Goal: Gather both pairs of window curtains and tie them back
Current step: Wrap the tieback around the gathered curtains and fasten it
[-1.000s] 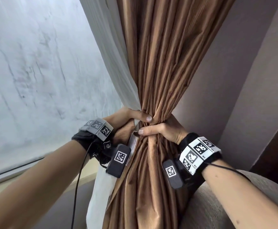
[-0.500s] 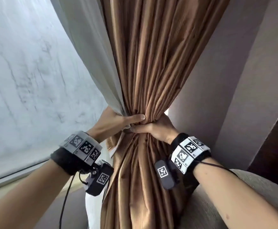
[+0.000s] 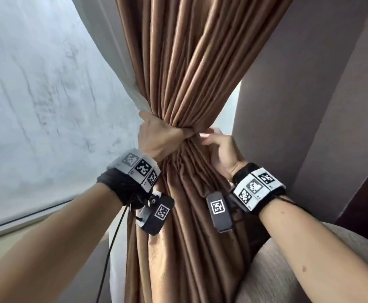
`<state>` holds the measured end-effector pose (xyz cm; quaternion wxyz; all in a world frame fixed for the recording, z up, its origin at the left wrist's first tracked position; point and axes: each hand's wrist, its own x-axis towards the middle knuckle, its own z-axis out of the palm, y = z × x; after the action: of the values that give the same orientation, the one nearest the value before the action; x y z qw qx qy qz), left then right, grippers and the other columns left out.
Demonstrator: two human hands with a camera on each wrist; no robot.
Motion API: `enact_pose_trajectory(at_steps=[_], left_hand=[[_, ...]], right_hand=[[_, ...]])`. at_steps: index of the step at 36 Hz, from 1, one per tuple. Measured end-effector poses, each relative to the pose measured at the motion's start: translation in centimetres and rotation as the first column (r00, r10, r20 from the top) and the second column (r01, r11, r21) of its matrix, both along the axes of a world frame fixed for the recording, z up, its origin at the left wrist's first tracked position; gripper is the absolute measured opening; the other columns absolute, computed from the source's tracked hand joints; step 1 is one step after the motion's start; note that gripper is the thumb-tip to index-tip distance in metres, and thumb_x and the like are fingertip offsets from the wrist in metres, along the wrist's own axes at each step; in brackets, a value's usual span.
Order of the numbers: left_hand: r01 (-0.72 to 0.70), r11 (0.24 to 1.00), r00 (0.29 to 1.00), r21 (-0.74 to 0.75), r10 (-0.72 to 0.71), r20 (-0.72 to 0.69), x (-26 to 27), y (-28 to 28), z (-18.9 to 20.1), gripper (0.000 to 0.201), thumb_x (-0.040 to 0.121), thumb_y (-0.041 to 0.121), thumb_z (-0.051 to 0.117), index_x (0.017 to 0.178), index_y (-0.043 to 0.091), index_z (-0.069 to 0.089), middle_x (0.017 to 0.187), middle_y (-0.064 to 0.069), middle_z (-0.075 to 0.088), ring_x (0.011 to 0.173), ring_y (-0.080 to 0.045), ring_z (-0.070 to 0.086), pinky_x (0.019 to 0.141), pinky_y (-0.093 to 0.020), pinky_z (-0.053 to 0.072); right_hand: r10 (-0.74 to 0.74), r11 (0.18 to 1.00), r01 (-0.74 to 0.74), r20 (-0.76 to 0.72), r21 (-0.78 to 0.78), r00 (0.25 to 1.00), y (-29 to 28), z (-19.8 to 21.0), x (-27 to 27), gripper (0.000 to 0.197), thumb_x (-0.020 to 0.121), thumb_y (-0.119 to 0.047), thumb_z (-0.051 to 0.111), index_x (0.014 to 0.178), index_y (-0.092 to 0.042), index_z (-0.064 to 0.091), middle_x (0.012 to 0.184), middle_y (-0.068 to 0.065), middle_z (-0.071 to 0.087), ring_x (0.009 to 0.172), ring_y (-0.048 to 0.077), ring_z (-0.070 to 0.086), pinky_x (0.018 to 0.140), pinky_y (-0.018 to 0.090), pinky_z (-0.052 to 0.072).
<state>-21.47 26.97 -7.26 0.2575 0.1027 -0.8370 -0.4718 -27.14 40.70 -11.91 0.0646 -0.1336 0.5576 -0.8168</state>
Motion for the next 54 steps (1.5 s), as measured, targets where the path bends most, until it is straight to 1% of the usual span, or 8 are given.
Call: enact_pose_trajectory(at_steps=[4, 14, 22, 29, 33, 38, 47, 54], left_hand=[[0.023, 1.0, 0.999, 0.002, -0.023, 0.025, 0.5, -0.3, 0.0, 0.109, 0.06, 0.052, 0.086, 0.133, 0.002, 0.023, 0.13, -0.011, 0.048, 0.118, -0.029, 0.05, 0.09, -0.032, 0.042], [0.006, 0.999, 0.999, -0.036, -0.004, 0.05, 0.5, -1.3, -0.1, 0.104, 0.065, 0.042, 0.084, 0.14, 0.006, 0.023, 0.112, 0.002, 0.04, 0.118, -0.024, 0.048, 0.088, -0.027, 0.037], [0.034, 0.999, 0.998, -0.014, -0.033, 0.048, 0.4, -1.8, 0.0, 0.102, 0.067, 0.04, 0.083, 0.14, 0.008, 0.021, 0.111, 0.005, 0.039, 0.101, -0.014, 0.041, 0.088, -0.026, 0.037], [0.022, 1.0, 0.998, 0.013, -0.023, 0.056, 0.4, -1.2, -0.1, 0.103, 0.066, 0.044, 0.083, 0.14, 0.008, 0.021, 0.11, 0.003, 0.04, 0.099, -0.015, 0.042, 0.086, -0.028, 0.038], [0.012, 0.999, 0.999, 0.032, -0.014, 0.05, 0.3, -1.2, -0.2, 0.108, 0.065, 0.044, 0.084, 0.143, 0.008, 0.019, 0.115, 0.001, 0.043, 0.109, -0.019, 0.048, 0.087, -0.026, 0.038], [0.014, 0.998, 0.999, 0.064, -0.018, 0.05, -0.2, -1.0, -0.3, 0.109, 0.065, 0.043, 0.083, 0.143, 0.008, 0.016, 0.114, 0.002, 0.041, 0.103, -0.015, 0.043, 0.088, -0.025, 0.037], [-0.069, 0.962, 0.995, 0.263, 0.046, 0.093, -1.5, 0.1, -0.5, 0.109, 0.056, 0.049, 0.084, 0.137, 0.012, 0.022, 0.131, -0.009, 0.047, 0.102, -0.024, 0.049, 0.085, -0.035, 0.045], [0.1, 0.928, 0.985, 0.359, -0.143, 0.094, -1.7, 0.3, -1.0, 0.112, 0.056, 0.047, 0.089, 0.14, 0.016, 0.021, 0.118, 0.005, 0.042, 0.104, -0.015, 0.046, 0.088, -0.03, 0.04]], right_hand=[[0.032, 0.993, -0.053, 0.195, 0.103, 0.98, 1.4, 0.6, -2.1, 0.019, 0.086, -0.011, 0.042, 0.089, -0.009, 0.06, 0.082, 0.011, 0.062, 0.06, 0.017, 0.056, 0.053, 0.022, 0.046], [0.357, 0.787, -0.381, 0.146, 0.485, 0.923, -1.0, 2.1, -3.5, 0.021, 0.1, -0.019, 0.046, 0.092, -0.014, 0.065, 0.082, -0.005, 0.074, 0.078, 0.008, 0.068, 0.087, 0.03, 0.053], [0.364, 0.466, -0.112, -0.075, 0.878, 0.928, -0.1, 3.8, -3.8, 0.029, 0.102, -0.01, 0.035, 0.126, -0.011, 0.053, 0.11, -0.003, 0.059, 0.092, 0.006, 0.05, 0.099, 0.023, 0.045], [0.406, 0.456, 0.097, -0.304, 0.885, 0.862, 0.0, 5.3, -2.0, 0.041, 0.102, -0.009, 0.039, 0.069, -0.032, 0.047, 0.062, -0.018, 0.053, 0.057, -0.018, 0.053, 0.059, 0.008, 0.04], [0.364, 0.407, 0.19, -0.349, 0.893, 0.863, 0.6, 4.1, -2.7, 0.03, 0.095, -0.026, 0.046, 0.083, -0.007, 0.065, 0.078, -0.009, 0.074, 0.071, 0.002, 0.068, 0.068, 0.024, 0.059], [0.188, 0.264, 0.404, -0.458, 0.876, 0.869, 1.0, 3.1, -3.4, 0.042, 0.092, -0.036, 0.056, 0.129, -0.018, 0.06, 0.13, 0.003, 0.061, 0.12, 0.021, 0.056, 0.103, 0.024, 0.04], [-0.127, -0.01, 0.562, -0.559, 0.827, 0.82, 3.5, 1.7, -2.6, 0.033, 0.091, -0.019, 0.048, 0.113, 0.001, 0.063, 0.122, 0.024, 0.06, 0.114, 0.042, 0.057, 0.093, 0.039, 0.045], [-0.113, 0.1, 0.509, -0.498, 0.855, 0.86, 5.7, 1.3, -1.3, 0.037, 0.092, -0.032, 0.051, 0.115, -0.006, 0.064, 0.123, 0.023, 0.062, 0.114, 0.041, 0.058, 0.087, 0.036, 0.047]])
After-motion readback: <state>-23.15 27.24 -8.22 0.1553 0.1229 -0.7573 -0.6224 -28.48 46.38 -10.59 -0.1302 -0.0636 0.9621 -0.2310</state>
